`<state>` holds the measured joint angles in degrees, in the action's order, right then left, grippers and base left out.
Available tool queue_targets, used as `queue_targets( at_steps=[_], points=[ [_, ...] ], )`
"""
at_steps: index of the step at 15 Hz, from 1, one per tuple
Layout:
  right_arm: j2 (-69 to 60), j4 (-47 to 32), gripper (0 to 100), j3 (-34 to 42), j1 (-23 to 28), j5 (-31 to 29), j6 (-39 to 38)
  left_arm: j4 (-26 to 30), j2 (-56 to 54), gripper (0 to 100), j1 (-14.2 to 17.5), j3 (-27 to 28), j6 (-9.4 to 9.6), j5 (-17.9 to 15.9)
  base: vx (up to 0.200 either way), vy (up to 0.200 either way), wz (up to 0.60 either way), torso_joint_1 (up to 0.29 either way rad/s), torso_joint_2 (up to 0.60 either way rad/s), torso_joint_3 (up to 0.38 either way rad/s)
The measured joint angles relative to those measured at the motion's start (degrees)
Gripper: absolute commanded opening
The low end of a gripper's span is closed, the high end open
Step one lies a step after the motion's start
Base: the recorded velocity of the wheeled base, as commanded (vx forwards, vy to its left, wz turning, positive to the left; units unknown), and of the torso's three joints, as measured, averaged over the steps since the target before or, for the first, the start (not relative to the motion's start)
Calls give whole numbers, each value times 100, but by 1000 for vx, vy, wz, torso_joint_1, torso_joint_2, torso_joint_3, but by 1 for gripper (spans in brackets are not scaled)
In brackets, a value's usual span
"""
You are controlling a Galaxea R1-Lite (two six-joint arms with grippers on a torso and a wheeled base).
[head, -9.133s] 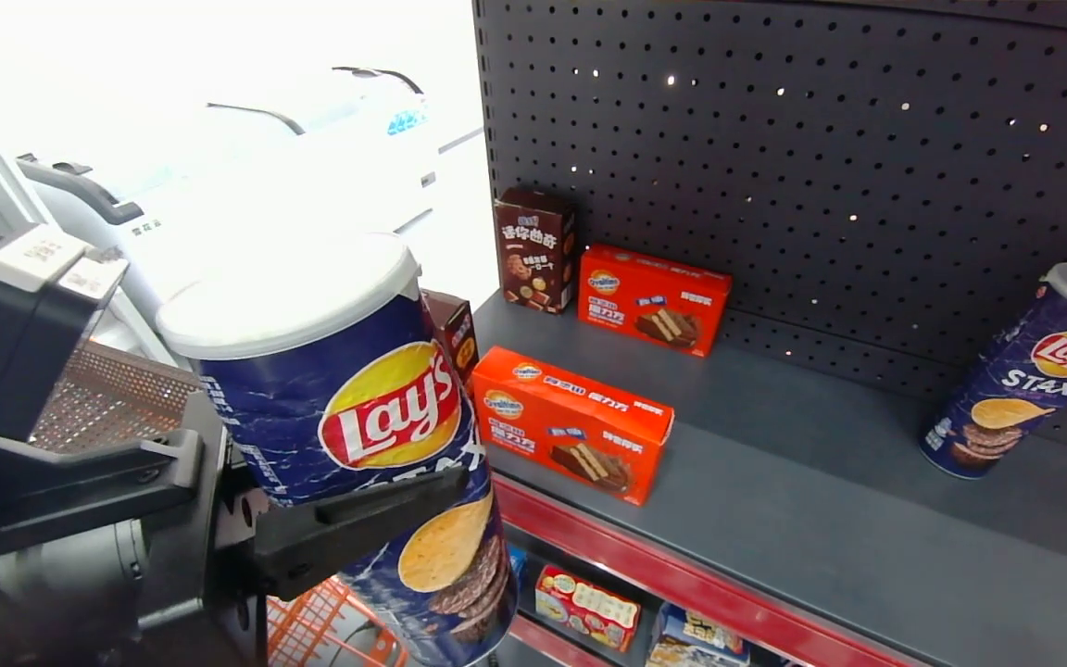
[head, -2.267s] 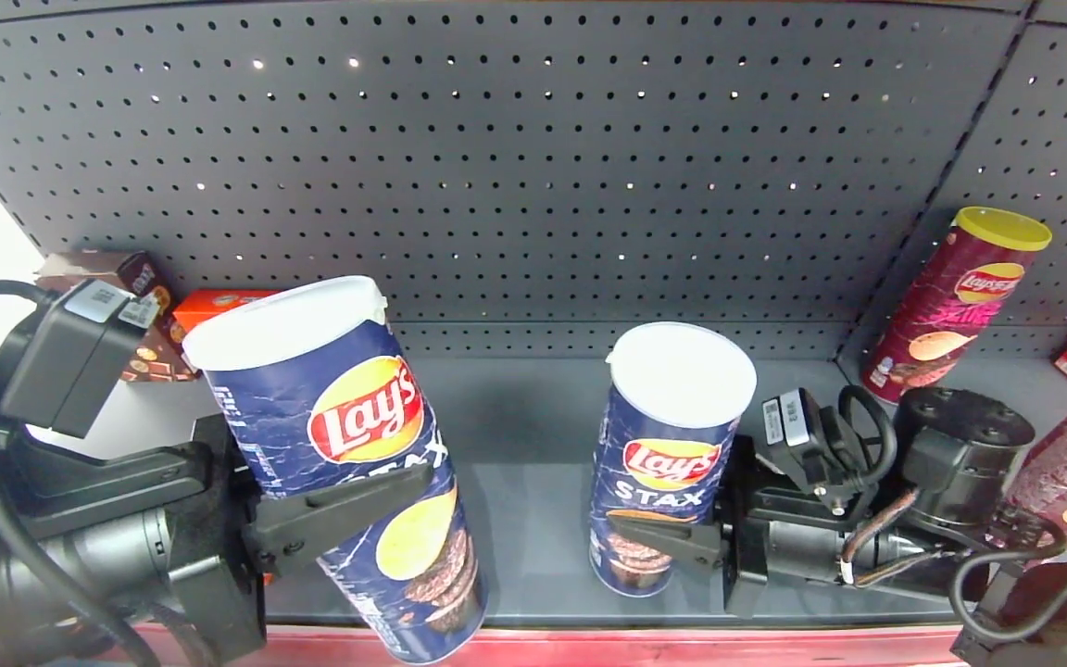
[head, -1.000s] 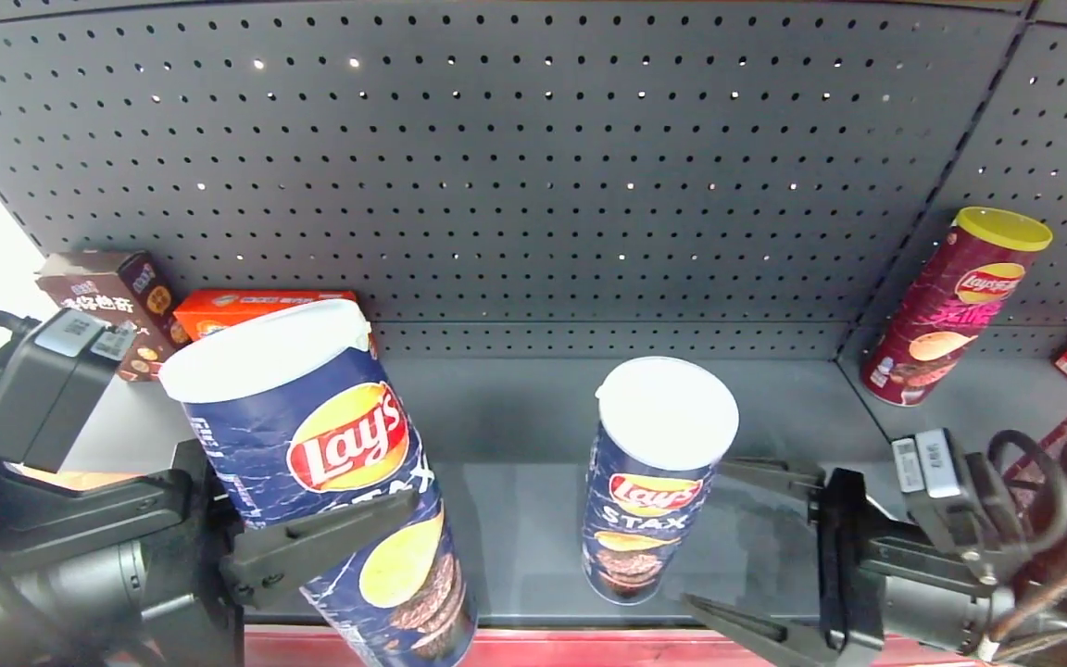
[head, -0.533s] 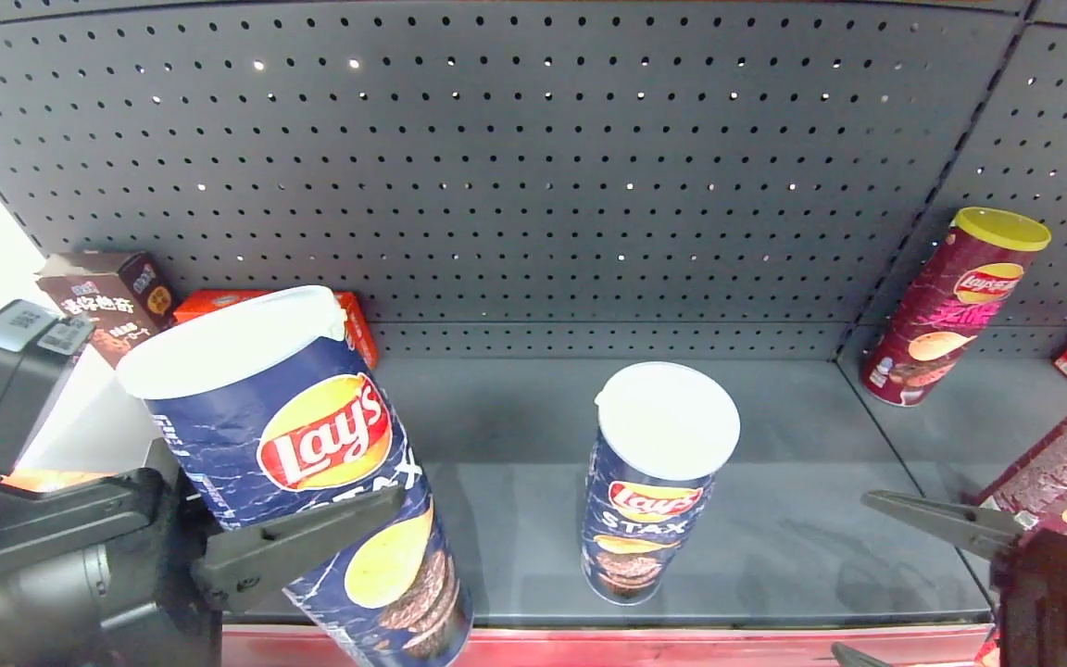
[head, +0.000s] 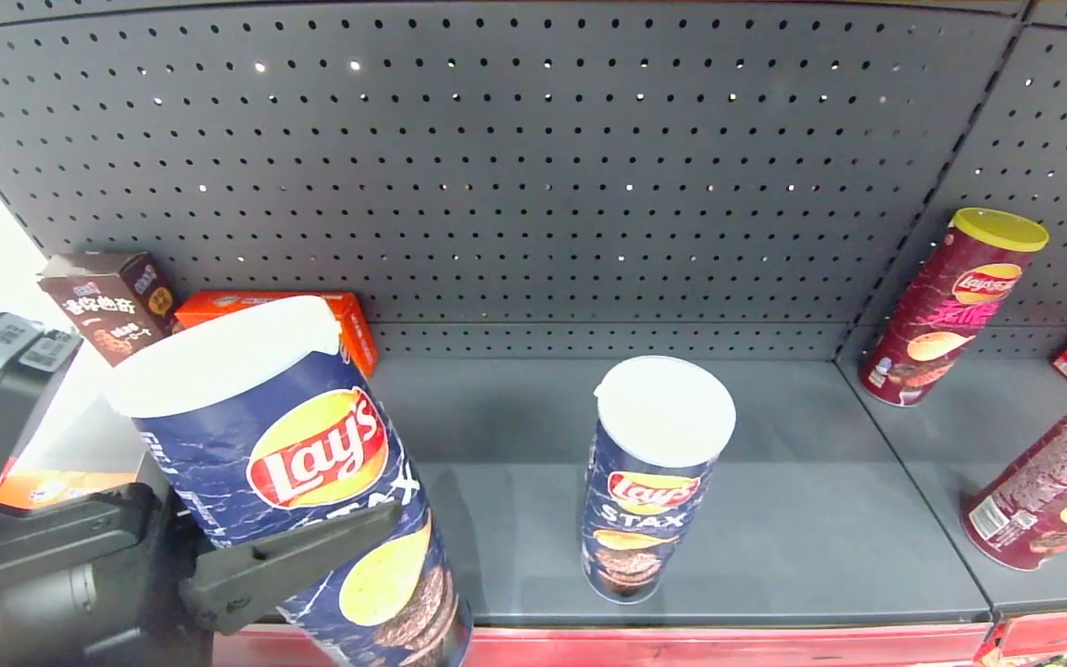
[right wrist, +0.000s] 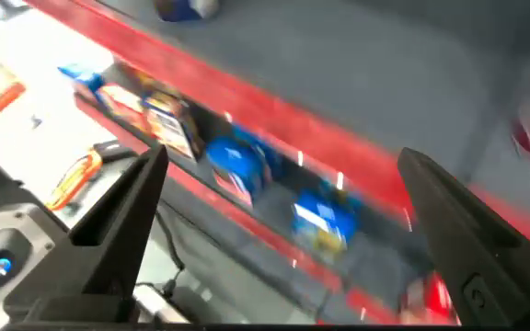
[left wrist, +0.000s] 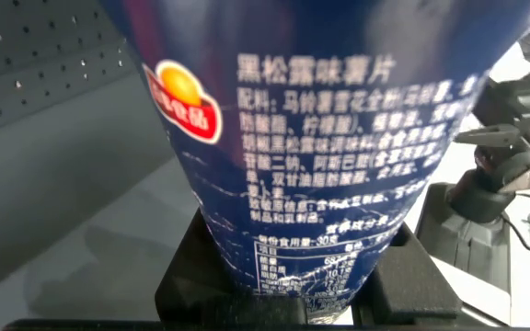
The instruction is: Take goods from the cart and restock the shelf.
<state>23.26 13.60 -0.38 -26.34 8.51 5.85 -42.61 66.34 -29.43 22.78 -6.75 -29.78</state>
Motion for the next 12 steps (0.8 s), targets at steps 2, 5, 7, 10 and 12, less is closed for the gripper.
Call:
queue_targets(
  at_steps=[2, 5, 7, 10, 12],
  points=[
    [-1069, -1081, 100, -83, 317, -408, -244, 0, -5, 0, -1, -143, 0, -2, 0, 0, 0, 0, 0, 0],
    [-1790, -1579, 100, -168, 851, -1318, -583, -1, -9, 0, 11, -239, 9, -2, 0, 0, 0, 0, 0, 0],
    [-1847, -1618, 100, -183, 1104, -1412, -629, -1, -35, 0, 33, -341, 20, 4, 0, 0, 0, 0, 0, 0],
    [-1693, -1442, 100, -56, 2018, -1296, -607, 29, -345, 0, 44, -728, 11, 6, 0, 0, 0, 0, 0, 0],
    [-1847, -1392, 100, 5, 2363, -1245, -603, 40, -553, 0, 41, -844, -5, 6, 0, 0, 0, 0, 0, 0]
  ],
)
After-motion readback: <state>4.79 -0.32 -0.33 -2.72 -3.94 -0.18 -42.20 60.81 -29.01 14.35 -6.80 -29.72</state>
